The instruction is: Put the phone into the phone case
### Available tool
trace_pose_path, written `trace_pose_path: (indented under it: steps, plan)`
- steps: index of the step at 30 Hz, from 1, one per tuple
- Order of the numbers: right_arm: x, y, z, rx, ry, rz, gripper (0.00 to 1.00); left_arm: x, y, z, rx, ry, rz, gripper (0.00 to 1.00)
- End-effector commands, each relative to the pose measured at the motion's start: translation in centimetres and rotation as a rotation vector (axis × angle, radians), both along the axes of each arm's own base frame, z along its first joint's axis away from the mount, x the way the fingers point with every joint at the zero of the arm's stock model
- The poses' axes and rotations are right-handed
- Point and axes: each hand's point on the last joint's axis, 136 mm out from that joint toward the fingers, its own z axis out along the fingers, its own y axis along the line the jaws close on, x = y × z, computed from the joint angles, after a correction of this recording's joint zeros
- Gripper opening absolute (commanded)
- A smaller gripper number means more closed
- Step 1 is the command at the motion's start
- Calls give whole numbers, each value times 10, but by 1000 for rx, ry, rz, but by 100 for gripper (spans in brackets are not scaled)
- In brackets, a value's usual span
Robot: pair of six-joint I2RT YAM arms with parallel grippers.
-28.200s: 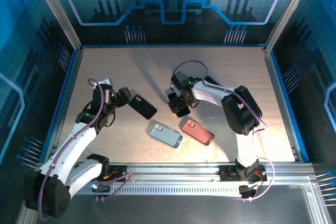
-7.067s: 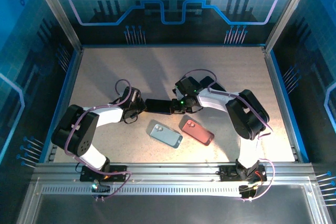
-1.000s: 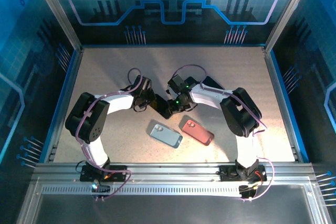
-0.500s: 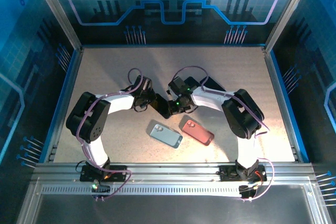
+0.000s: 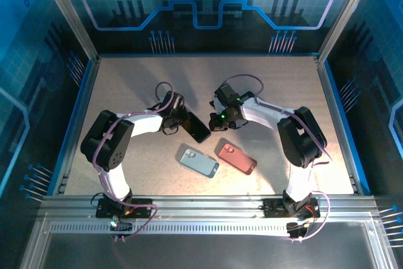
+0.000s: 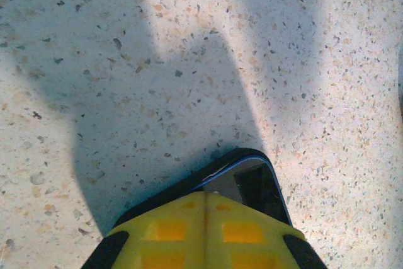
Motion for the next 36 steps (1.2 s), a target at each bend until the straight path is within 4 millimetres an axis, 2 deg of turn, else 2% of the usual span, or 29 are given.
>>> trace_pose_path:
  steps: [1,12,19,23,28,36]
  plan:
    - [-2,7,-1,25,37,22,0,-21,-4,-30,29,104,-28,0]
    - [2,8,-27,-3,68,16,0,-22,-5,-37,26,120,-25,0]
    - [-5,4,-51,-52,95,30,0,-24,-5,-38,28,127,-25,0]
    - [-16,1,-68,-126,109,70,0,-26,-5,-40,28,131,-27,0]
    - [-40,-5,-94,-229,142,131,0,-29,-3,-43,33,139,-27,0]
    - [-73,-12,-129,-288,230,156,0,-36,-1,-50,39,157,-29,0]
